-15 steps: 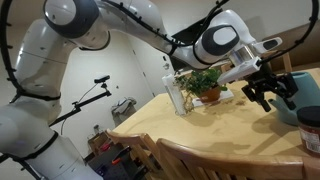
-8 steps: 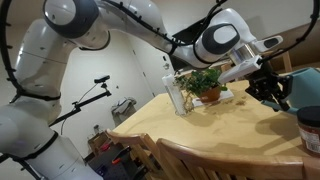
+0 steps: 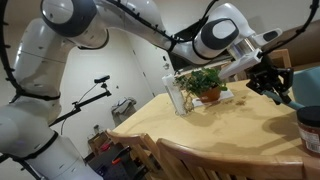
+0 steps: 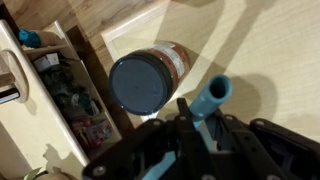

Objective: Pick up the watering can and water the plant

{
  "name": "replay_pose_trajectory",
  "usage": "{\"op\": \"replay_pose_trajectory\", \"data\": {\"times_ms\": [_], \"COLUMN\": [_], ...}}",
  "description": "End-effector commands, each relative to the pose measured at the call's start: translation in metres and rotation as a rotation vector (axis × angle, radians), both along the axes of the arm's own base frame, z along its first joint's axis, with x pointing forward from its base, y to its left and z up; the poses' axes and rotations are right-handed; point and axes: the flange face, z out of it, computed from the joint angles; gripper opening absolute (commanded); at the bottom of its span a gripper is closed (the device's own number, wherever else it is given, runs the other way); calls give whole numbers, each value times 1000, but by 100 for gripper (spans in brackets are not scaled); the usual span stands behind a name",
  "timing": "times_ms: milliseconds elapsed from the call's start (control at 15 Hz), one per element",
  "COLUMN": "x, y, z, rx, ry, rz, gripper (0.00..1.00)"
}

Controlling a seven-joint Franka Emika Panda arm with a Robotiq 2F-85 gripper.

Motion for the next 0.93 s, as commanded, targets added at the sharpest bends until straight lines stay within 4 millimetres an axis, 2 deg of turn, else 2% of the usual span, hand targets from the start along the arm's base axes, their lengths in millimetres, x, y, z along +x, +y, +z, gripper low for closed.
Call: {"op": "replay_pose_trajectory", "data": {"times_ms": [0,267,400,600,867], "x": [-7,-16,-20,-27,-40], "y": [8,25,34,45,69], "z": [32,58,65,69,64], "rx": [7,4,2,14,34], "ry": [-75,-203,-237,-261,-278], "rz": [38,65,80,96,135], "gripper": [6,6,6,6,6]}}
